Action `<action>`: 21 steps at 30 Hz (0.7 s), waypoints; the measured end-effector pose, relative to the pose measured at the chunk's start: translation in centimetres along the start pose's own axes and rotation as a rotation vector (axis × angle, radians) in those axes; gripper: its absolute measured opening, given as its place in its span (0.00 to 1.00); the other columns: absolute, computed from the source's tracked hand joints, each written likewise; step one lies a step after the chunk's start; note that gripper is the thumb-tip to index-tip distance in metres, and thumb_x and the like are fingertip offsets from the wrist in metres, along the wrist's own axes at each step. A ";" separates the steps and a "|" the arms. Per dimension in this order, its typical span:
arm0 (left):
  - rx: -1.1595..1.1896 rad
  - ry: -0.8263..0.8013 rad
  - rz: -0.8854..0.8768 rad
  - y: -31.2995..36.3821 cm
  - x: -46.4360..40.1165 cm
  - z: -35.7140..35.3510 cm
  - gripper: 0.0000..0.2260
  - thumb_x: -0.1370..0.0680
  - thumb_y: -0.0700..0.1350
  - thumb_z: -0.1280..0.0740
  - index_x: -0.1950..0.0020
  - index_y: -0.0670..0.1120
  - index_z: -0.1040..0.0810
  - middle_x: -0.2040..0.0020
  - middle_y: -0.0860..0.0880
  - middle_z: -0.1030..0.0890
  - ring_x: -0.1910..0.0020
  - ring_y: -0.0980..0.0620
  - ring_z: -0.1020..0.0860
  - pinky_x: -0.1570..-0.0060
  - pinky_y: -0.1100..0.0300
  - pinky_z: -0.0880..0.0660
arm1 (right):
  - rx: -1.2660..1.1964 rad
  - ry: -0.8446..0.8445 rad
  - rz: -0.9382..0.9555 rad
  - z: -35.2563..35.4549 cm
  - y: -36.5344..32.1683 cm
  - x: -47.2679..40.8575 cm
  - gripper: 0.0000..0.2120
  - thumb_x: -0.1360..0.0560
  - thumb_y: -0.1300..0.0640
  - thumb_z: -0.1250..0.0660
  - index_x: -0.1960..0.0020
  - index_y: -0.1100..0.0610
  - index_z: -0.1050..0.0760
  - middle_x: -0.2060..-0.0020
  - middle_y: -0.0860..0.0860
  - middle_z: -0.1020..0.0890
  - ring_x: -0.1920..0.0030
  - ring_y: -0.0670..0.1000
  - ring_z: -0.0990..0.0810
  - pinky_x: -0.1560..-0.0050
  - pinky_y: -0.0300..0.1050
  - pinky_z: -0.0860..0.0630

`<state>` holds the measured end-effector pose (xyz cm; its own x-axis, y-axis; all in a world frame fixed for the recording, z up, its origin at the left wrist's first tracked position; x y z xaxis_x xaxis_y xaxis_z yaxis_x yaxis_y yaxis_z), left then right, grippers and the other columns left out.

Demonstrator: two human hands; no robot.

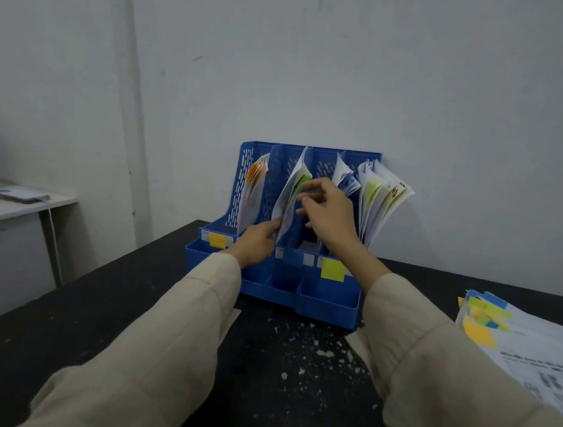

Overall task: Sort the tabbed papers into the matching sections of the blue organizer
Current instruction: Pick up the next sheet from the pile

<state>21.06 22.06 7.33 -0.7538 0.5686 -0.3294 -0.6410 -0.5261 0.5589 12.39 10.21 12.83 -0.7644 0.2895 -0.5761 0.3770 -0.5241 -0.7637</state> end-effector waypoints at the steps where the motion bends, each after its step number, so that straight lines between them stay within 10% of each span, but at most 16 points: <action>1: 0.017 -0.014 0.007 0.0 -0.1 -0.1 0.20 0.20 0.32 0.47 0.28 0.40 0.35 0.34 0.42 0.27 0.36 0.44 0.29 0.46 0.68 0.36 | 0.034 -0.003 0.019 -0.1 -0.1 -0.1 0.08 0.24 0.65 0.39 0.48 0.55 0.27 0.53 0.52 0.20 0.55 0.51 0.21 0.56 0.42 0.22; 4: 0.072 -0.028 0.034 0.2 -0.3 0.0 0.16 0.18 0.36 0.47 0.31 0.41 0.32 0.46 0.44 0.26 0.49 0.48 0.28 0.62 0.69 0.33 | 0.182 -0.036 0.110 -0.5 -0.3 -0.2 0.14 0.25 0.66 0.39 0.41 0.57 0.27 0.49 0.52 0.24 0.53 0.50 0.25 0.54 0.37 0.26; 7: 0.111 0.056 -0.048 0.1 -0.3 0.0 0.10 0.19 0.37 0.45 0.43 0.35 0.27 0.54 0.42 0.27 0.56 0.49 0.29 0.55 0.60 0.34 | 0.369 -0.084 0.194 -1.1 -0.3 -0.2 0.19 0.25 0.64 0.38 0.36 0.54 0.30 0.41 0.54 0.29 0.42 0.54 0.29 0.45 0.45 0.28; 13: 0.113 0.238 -0.207 -0.7 1.4 -1.0 0.18 0.18 0.44 0.42 0.29 0.44 0.33 0.34 0.46 0.28 0.35 0.51 0.30 0.36 0.56 0.33 | 0.468 -0.101 0.209 -1.6 0.2 0.3 0.22 0.24 0.61 0.38 0.31 0.51 0.32 0.40 0.55 0.34 0.38 0.54 0.36 0.47 0.39 0.35; 21: 0.326 0.225 -0.111 0.1 2.7 -2.6 0.23 0.19 0.51 0.42 0.25 0.47 0.40 0.30 0.47 0.30 0.32 0.51 0.31 0.33 0.50 0.32 | 0.447 -0.158 0.091 -2.2 2.1 0.6 0.23 0.23 0.60 0.39 0.28 0.54 0.36 0.36 0.55 0.35 0.34 0.57 0.38 0.38 0.46 0.34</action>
<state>18.57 21.88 4.50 -0.7185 0.4394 -0.5392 -0.6682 -0.2209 0.7104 13.87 11.06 10.22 -0.8220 0.1193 -0.5568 0.2106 -0.8448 -0.4919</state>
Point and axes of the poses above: each hand's wrist, its own x-axis away from the middle knuckle, its own z-axis out of the back of the hand, y = z × x, the point moved 2 cm from there along -x, towards the middle knuckle
